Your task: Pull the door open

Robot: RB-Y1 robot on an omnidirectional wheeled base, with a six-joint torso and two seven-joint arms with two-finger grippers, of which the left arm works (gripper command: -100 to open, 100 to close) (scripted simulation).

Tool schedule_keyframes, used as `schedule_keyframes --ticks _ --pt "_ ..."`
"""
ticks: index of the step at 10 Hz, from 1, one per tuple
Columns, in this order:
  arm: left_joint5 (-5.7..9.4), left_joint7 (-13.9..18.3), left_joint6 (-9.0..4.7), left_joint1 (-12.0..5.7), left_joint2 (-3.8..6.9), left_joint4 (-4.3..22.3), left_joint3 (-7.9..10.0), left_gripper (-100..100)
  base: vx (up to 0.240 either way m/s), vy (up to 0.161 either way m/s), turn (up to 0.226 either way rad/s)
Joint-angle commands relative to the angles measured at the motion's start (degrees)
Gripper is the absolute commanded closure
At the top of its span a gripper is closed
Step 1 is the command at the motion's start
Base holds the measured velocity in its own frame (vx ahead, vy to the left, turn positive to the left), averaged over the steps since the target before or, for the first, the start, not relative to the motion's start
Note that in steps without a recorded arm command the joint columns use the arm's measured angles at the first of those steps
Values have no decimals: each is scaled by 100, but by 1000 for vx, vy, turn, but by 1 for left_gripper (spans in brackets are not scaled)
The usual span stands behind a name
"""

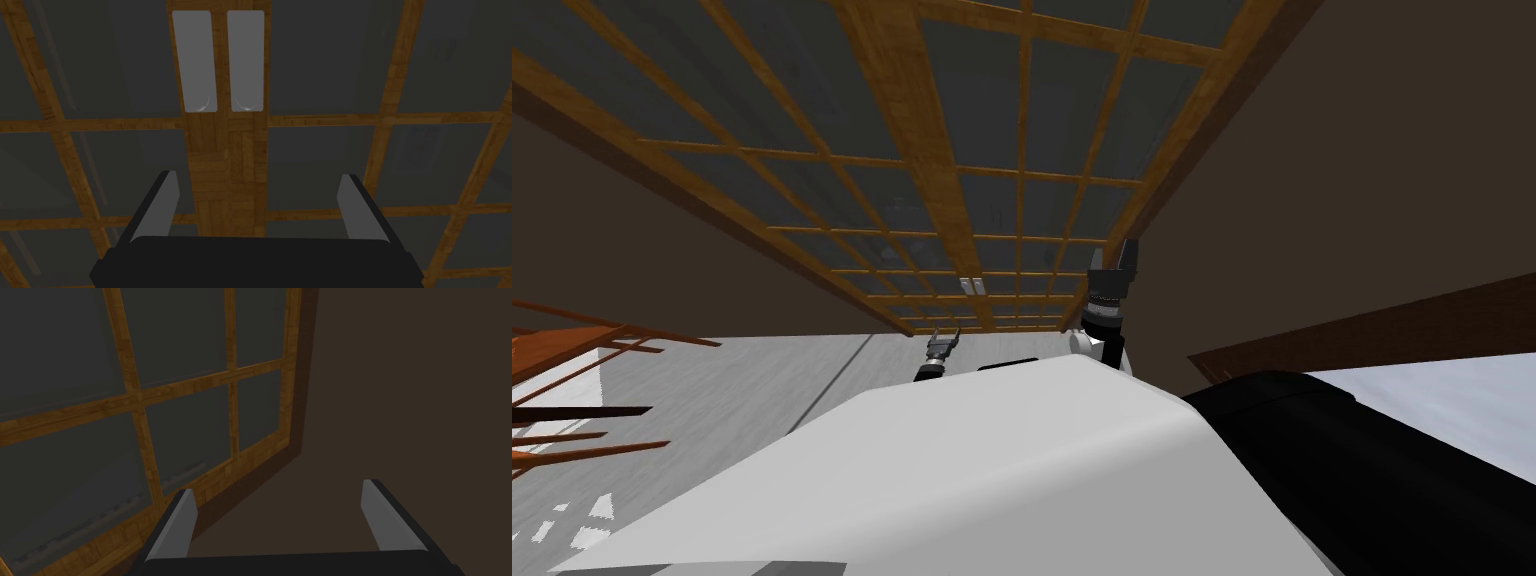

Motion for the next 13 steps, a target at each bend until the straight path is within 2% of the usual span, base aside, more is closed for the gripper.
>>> schedule_keyframes --ticks 1,5,8,11,13 --pt "49 -79 32 83 30 71 -47 -100 -177 7 24" --pt "228 -290 96 246 147 349 -202 -100 -188 -20 25" --pt "460 -559 170 347 206 651 -413 -100 -194 -16 37" --pt "707 -839 235 304 159 894 -650 -100 -96 -4 41" --pt "863 -1010 262 152 45 979 -809 -100 97 30 50"
